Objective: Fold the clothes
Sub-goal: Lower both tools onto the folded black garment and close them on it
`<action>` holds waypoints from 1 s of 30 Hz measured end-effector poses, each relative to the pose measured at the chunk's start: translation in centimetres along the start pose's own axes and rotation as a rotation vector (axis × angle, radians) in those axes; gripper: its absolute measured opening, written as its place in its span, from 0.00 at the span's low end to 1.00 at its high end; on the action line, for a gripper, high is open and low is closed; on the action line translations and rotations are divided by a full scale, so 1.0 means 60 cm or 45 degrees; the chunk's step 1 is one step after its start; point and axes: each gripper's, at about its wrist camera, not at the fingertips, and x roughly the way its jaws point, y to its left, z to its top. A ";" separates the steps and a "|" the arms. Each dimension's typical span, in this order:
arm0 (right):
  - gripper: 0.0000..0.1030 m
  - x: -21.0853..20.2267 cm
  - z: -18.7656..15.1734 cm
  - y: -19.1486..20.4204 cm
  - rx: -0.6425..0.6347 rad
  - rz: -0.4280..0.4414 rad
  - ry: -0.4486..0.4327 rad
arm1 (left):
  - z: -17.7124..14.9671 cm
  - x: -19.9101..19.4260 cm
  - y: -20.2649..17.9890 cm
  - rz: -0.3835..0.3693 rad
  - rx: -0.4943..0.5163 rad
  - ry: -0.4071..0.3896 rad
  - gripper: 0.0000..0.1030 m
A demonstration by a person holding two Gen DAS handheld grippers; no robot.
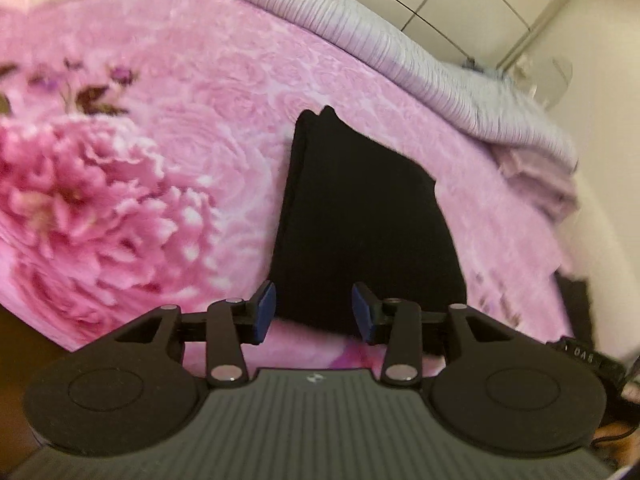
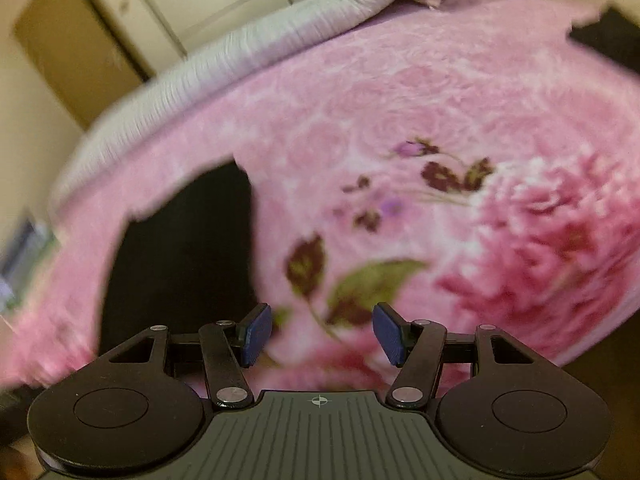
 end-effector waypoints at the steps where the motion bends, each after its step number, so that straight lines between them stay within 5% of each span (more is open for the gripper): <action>1: 0.59 0.007 0.009 -0.010 0.062 0.068 0.010 | 0.009 0.011 0.007 0.000 -0.008 0.008 0.37; 9: 0.59 0.090 0.035 -0.005 0.128 0.107 0.165 | 0.045 0.081 0.029 -0.028 -0.079 0.071 0.37; 30: 0.71 0.189 0.078 -0.003 0.357 0.373 0.264 | 0.103 0.187 0.063 -0.212 -0.275 0.173 0.46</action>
